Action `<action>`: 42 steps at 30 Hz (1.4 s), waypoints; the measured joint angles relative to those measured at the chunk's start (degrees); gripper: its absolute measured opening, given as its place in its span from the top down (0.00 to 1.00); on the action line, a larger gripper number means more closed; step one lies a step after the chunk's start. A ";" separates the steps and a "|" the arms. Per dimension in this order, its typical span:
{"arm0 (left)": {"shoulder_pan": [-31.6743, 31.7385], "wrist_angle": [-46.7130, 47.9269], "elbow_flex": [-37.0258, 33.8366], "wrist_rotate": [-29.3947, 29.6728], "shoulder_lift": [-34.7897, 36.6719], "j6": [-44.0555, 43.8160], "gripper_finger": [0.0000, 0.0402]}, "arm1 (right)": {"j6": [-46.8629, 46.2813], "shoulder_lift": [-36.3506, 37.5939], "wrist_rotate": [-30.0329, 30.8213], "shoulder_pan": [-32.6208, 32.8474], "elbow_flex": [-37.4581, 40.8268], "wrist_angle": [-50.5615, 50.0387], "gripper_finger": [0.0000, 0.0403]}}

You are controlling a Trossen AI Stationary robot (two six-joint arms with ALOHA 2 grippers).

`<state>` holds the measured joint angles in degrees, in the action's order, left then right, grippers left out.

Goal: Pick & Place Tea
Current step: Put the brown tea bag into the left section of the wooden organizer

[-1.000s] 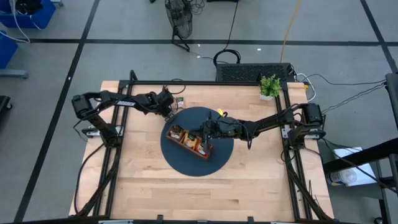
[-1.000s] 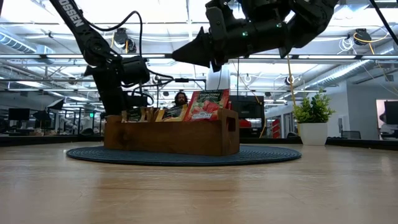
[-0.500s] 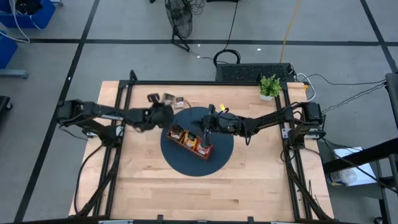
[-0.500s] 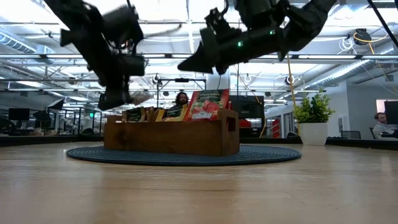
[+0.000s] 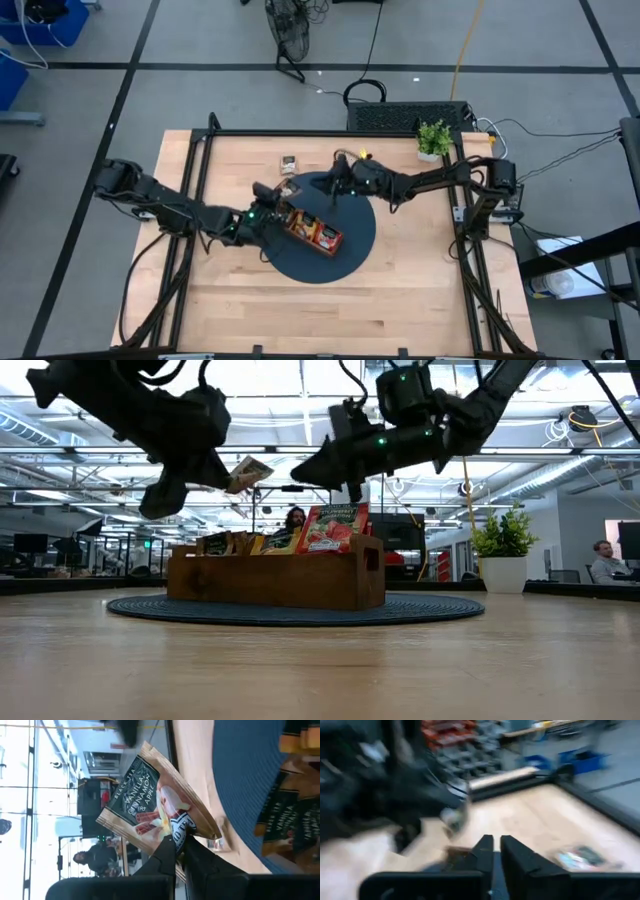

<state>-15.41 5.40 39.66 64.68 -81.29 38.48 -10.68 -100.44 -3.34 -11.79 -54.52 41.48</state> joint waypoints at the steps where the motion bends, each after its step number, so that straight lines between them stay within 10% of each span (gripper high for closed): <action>1: -0.13 0.03 -0.02 0.04 -0.16 0.02 0.96 | -2.23 0.00 -4.00 -0.91 0.00 1.18 0.92; 15: 0.02 -6.06 0.00 -3.99 -0.18 3.17 0.96 | -11.23 -8.36 -14.36 -0.83 -5.47 5.79 0.54; 31: 0.72 -2.89 0.00 -2.90 -0.11 -0.51 0.95 | -6.67 -10.95 -10.16 0.12 -8.81 5.90 0.97; 42: -0.07 -0.83 -0.15 5.89 5.02 -17.94 0.84 | 7.61 -2.50 1.50 1.88 -8.71 -7.47 1.00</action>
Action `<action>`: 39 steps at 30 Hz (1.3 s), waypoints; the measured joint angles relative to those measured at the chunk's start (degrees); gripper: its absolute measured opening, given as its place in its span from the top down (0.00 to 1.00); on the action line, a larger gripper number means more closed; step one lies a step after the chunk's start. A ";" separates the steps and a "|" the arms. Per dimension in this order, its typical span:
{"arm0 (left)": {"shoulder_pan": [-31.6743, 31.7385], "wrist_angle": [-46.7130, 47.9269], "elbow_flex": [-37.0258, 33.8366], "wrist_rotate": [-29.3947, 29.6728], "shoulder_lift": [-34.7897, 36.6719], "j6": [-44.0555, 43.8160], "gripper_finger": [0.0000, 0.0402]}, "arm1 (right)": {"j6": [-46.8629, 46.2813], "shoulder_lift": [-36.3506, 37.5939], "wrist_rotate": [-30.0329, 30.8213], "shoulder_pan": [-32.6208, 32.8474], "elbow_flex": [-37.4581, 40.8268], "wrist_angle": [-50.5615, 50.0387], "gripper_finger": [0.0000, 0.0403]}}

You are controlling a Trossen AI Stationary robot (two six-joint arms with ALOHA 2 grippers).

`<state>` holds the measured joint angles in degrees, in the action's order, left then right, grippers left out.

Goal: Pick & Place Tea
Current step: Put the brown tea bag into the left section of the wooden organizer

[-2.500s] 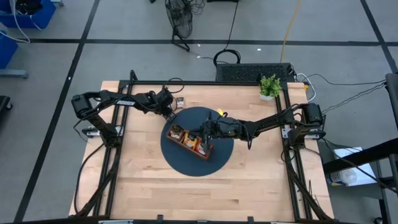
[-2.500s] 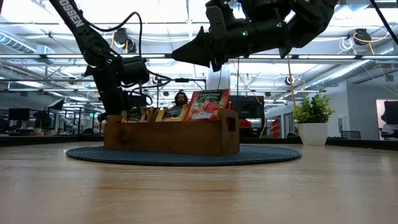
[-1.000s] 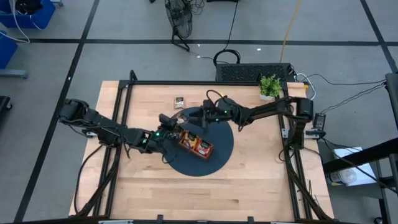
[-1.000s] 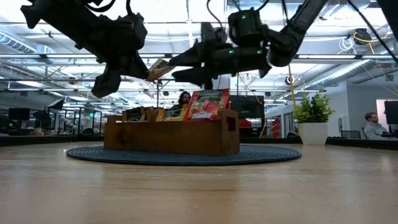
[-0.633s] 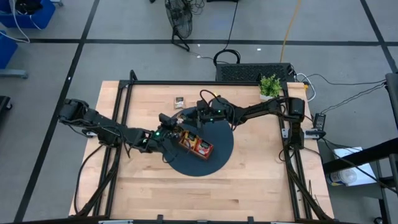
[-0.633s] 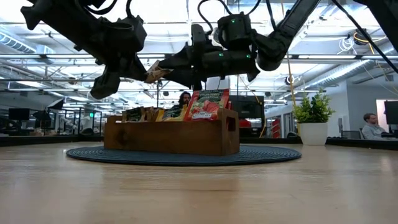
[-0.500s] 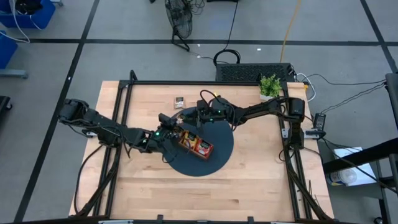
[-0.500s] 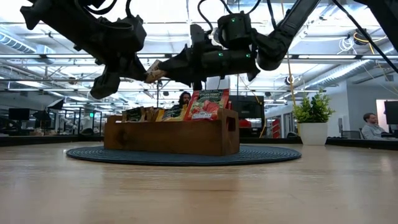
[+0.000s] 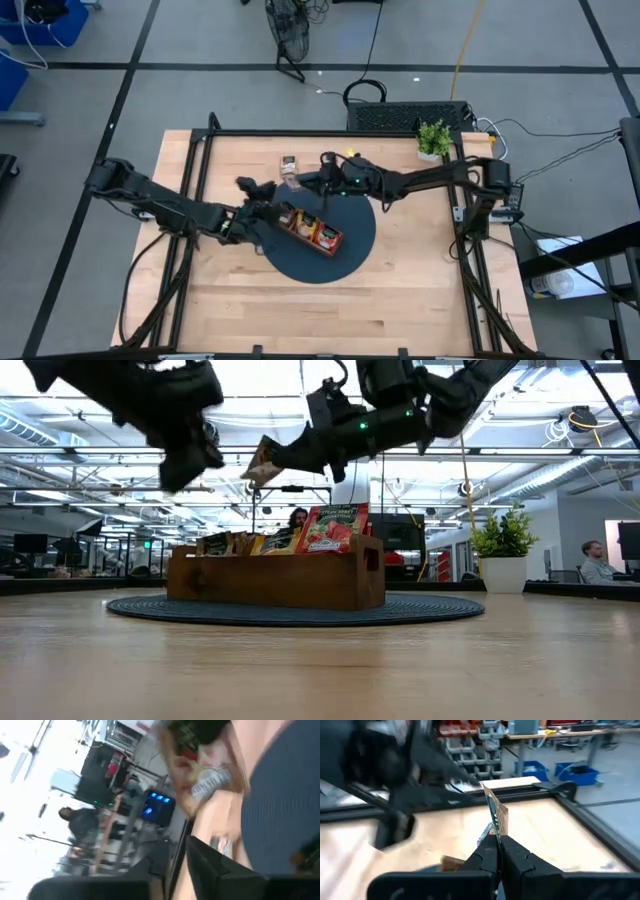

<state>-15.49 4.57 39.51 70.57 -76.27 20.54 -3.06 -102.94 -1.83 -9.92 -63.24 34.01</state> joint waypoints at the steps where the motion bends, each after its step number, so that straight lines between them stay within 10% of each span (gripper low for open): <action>1: -0.02 -0.36 0.02 -0.43 1.50 -1.25 0.82 | 1.37 0.81 0.77 0.42 -0.05 -1.35 1.00; 6: 1.19 0.58 0.19 -11.02 10.73 -8.96 0.66 | 4.76 4.56 1.64 2.78 -0.01 -9.15 1.00; 15: 11.43 -5.74 0.19 -63.18 14.85 -19.32 0.40 | 7.44 5.08 1.52 6.44 -0.03 -9.71 1.00; 26: 15.98 -12.92 0.25 -64.11 7.67 -20.47 0.43 | 7.80 4.99 1.53 7.53 -0.03 -9.06 1.00; 39: 17.46 -12.47 0.19 -66.52 9.23 -18.08 0.72 | 6.99 4.81 1.58 7.52 -0.03 -10.51 1.00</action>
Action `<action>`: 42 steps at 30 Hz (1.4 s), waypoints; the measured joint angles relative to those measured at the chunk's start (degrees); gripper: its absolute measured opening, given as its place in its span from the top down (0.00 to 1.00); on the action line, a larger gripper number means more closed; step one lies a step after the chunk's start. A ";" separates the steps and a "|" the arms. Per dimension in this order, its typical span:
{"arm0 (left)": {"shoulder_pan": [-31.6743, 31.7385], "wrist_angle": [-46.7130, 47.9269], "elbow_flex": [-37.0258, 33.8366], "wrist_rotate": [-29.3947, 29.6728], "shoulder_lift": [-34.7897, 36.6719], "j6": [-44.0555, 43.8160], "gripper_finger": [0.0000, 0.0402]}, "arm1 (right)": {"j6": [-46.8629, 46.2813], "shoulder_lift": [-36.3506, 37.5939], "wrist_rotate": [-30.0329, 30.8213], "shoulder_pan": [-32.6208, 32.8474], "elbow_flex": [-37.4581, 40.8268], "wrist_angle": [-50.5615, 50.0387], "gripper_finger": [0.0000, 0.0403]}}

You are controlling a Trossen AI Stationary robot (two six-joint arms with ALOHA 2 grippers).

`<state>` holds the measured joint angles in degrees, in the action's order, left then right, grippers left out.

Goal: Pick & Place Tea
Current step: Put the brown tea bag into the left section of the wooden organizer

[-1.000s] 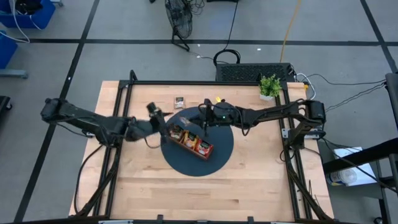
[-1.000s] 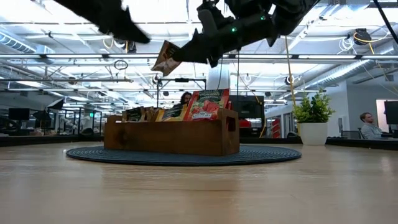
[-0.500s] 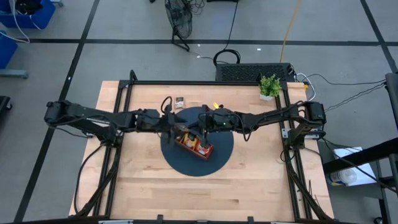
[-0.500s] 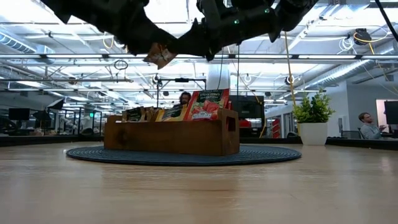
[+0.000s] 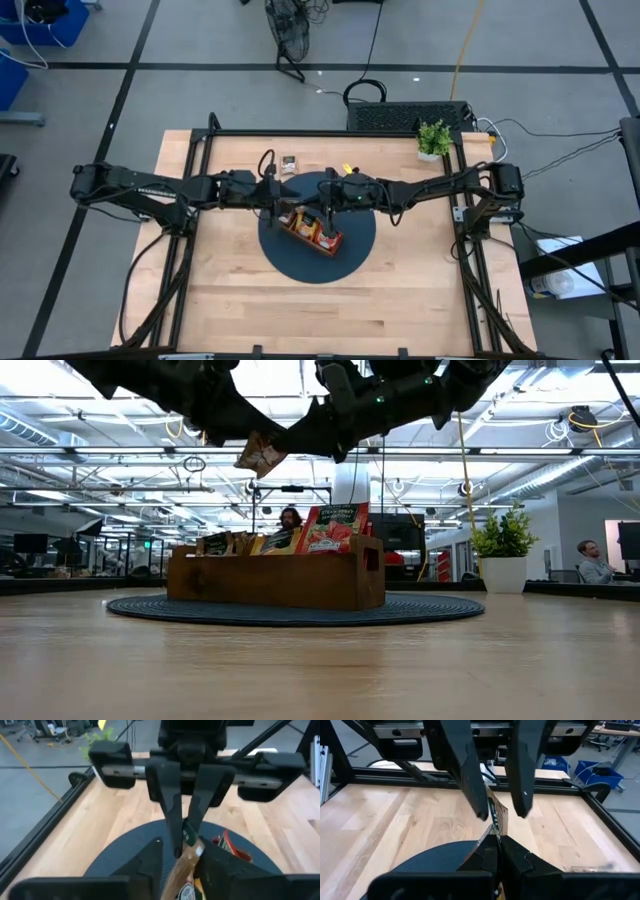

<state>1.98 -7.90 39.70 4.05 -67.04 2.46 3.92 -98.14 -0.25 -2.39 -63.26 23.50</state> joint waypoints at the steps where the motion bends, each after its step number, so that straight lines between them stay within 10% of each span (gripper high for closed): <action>1: -0.02 -0.05 0.00 -0.03 0.29 0.00 0.74 | -0.01 -0.13 0.00 0.00 0.00 0.30 1.00; 11: -0.02 0.34 0.02 -0.20 0.68 0.10 0.98 | -0.22 -0.25 0.03 -0.02 0.00 0.67 1.00; 33: 0.04 12.46 -0.36 4.24 12.36 5.00 0.99 | -1.76 -0.47 -0.01 0.02 0.20 -0.78 0.96; 42: 0.15 -7.68 -19.01 -0.22 15.65 3.99 1.00 | -1.68 -0.18 0.13 0.00 0.22 0.43 0.96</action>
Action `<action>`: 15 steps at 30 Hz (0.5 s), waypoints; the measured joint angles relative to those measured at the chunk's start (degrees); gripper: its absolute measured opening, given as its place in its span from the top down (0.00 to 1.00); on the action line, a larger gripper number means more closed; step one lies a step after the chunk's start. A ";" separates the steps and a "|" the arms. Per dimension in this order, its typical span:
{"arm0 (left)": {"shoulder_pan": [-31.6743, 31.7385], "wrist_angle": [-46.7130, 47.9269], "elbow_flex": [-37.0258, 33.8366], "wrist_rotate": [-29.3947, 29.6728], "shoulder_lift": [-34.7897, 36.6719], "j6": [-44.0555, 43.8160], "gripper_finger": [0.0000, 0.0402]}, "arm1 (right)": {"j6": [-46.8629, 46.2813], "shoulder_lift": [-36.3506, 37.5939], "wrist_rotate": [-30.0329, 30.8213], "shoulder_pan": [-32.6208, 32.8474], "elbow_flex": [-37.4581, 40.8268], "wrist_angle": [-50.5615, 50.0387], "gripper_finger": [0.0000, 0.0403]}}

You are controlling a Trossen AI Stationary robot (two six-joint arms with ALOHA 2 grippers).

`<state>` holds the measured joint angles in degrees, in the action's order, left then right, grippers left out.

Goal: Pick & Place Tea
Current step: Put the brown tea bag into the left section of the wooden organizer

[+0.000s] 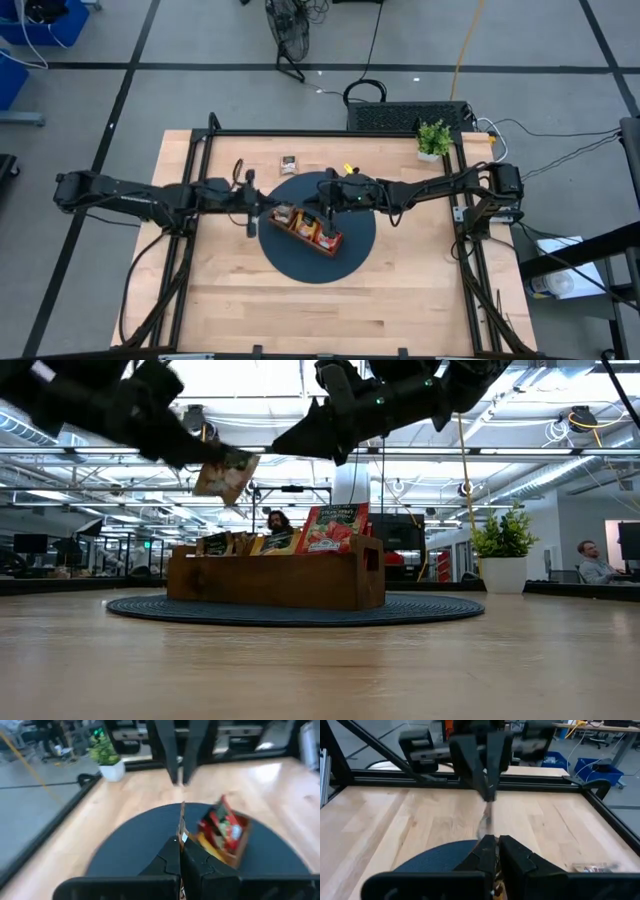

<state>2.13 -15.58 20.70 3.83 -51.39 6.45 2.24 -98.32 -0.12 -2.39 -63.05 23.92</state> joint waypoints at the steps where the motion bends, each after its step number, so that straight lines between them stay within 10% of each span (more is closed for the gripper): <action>1: -0.15 -4.16 -2.86 -1.07 0.10 -0.76 1.00 | 0.00 0.02 0.00 0.00 0.00 -0.02 0.96; 8: -2.05 -28.89 -19.10 -1.87 -0.40 -0.20 1.00 | -0.02 0.02 0.04 0.00 0.00 0.66 0.96; 15: -2.28 -28.95 -19.80 -1.75 -2.45 0.61 1.00 | -0.04 0.02 0.07 0.00 0.00 2.44 0.96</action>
<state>-0.15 -44.53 0.89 2.09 -53.84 7.06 2.20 -98.30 -0.05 -2.39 -63.05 26.37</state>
